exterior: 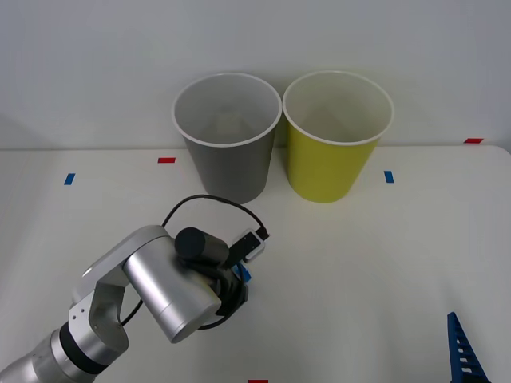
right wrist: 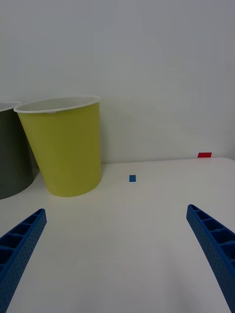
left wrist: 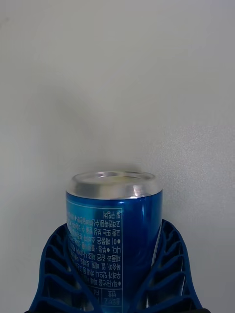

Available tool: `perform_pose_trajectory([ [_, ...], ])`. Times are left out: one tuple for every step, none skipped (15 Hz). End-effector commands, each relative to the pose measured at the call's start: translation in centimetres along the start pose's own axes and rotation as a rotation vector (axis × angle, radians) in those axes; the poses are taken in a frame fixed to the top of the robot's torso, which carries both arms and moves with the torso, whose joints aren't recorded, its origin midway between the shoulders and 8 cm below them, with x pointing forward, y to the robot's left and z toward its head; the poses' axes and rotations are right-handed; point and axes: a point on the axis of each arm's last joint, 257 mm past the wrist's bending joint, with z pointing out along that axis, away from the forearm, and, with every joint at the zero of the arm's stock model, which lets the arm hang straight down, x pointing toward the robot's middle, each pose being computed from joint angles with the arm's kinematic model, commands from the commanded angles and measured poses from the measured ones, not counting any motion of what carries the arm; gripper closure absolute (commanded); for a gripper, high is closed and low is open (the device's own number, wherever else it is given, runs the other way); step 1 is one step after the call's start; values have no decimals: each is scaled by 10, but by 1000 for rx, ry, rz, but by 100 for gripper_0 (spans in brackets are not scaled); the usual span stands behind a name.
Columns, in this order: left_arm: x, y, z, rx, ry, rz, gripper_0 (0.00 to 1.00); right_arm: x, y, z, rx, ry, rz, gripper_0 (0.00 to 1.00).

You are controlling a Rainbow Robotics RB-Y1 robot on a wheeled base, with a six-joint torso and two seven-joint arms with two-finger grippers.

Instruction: Put cans in the gray bin and PET bottles in the light green bin.

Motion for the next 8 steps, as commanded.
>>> perform_pose_trajectory([
  [-2,3,-22,-13,-6,4,100,0,0,0,0,0,0,0],
  [-4,6,-29,-23,-24,5,100,0,0,0,0,0,0,0],
  [-7,11,-37,-39,-48,2,100,0,0,0,0,0,0,0],
  [-8,14,-45,-50,-71,-3,100,0,0,0,0,0,0,0],
  [-8,15,-52,-62,-87,-2,100,0,0,0,0,0,0,0],
  [-9,15,-62,-79,-113,1,100,0,0,0,0,0,0,0],
  [-11,16,-75,-92,-145,1,100,0,0,0,0,0,0,0],
  [-12,17,-87,-98,-170,-5,100,0,0,0,0,0,0,0],
])
